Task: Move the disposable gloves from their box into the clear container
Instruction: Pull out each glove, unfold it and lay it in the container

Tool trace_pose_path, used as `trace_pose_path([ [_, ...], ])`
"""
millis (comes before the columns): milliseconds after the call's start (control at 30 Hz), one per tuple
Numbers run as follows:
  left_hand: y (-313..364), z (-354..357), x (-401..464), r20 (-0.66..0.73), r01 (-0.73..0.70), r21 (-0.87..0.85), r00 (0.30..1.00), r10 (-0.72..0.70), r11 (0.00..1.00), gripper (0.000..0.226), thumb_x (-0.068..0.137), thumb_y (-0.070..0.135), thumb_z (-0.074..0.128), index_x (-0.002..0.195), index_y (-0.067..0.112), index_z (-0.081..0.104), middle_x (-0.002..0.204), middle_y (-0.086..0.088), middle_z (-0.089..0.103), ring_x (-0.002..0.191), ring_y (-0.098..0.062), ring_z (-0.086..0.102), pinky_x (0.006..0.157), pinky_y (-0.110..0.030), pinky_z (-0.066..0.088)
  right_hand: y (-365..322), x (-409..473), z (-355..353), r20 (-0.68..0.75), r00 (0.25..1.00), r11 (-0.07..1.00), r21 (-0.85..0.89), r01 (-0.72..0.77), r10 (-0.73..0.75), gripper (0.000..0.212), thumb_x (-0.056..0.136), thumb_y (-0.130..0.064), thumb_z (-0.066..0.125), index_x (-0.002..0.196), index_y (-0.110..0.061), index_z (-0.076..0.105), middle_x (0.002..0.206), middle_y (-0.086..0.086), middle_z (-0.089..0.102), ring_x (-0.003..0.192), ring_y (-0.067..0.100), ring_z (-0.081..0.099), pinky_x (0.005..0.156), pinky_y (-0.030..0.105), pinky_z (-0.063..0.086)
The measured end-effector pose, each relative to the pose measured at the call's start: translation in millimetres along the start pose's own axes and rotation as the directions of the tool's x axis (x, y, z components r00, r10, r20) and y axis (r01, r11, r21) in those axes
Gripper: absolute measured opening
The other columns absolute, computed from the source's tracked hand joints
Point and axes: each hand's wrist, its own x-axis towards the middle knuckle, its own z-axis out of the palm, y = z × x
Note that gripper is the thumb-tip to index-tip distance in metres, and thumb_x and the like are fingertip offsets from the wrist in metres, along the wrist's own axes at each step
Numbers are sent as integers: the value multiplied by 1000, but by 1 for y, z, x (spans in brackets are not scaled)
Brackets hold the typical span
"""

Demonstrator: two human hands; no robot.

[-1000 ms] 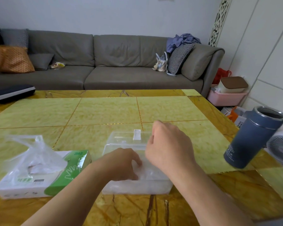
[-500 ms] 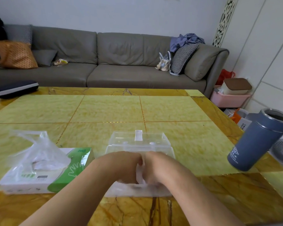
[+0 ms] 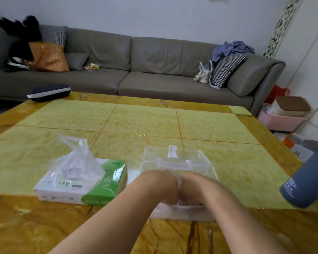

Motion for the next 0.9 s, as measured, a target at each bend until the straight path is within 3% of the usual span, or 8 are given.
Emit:
trace_pose_path([
  [133,1,3,5,-15,70,-38,997,-70,997,32,98,21,62,129,14,57,103,-4,54,103,-27,60,94,-38,52,-2,-4,-5,49,996,996,-51,-71,74,31,93,-23,70,67,-25,54,72,-2,52,84,25,52,79,33,43],
  [200,-1,5,5,-23,97,-38,995,-98,995,17,97,25,65,110,16,57,101,-1,55,97,-25,57,89,-36,50,1,-12,-9,-65,994,993,-77,-90,85,23,90,-20,71,70,-19,59,73,1,58,76,24,58,68,29,45],
  [400,-4,8,11,-70,100,-54,992,-104,994,22,100,30,63,86,15,54,85,0,56,89,-23,58,80,-35,49,0,-34,-13,-290,954,995,-37,-90,75,3,89,-12,65,89,-15,66,83,3,62,73,21,65,54,27,45],
  [500,-6,8,-2,-149,99,-130,982,-118,987,8,103,17,54,96,14,57,87,-1,53,87,-24,56,77,-33,46,-4,-43,-17,-315,947,994,-60,-87,64,40,92,-12,63,130,-20,64,83,1,55,63,18,55,51,27,41],
  [600,-13,6,-23,-292,44,-197,951,-101,979,15,96,2,48,85,13,46,85,-2,48,76,-24,53,67,-31,44,-9,-56,-18,-346,938,992,-101,-73,34,56,90,-10,60,144,-25,59,80,0,51,61,19,52,52,27,40],
  [733,-31,13,-44,-630,-137,-278,773,-73,951,12,94,8,48,89,15,55,88,0,54,69,-21,55,55,-37,49,-15,-75,-19,-500,866,995,-94,-30,-22,16,88,-8,47,86,-14,61,78,1,56,66,21,57,54,29,43],
  [800,-45,18,-55,-780,-222,-300,618,-105,928,11,95,16,50,97,20,60,89,7,58,74,-18,59,61,-41,54,-21,-81,-19,-549,835,998,-68,-2,-36,17,91,-11,45,77,-16,52,78,1,56,68,21,56,57,31,43],
  [900,-74,19,-79,-875,-269,-394,401,-269,879,16,93,13,59,104,24,61,97,12,59,83,-7,57,67,-24,50,-28,-81,-15,-650,757,996,-83,24,-72,22,93,-17,43,71,-20,45,75,-1,56,68,22,57,51,30,35],
])
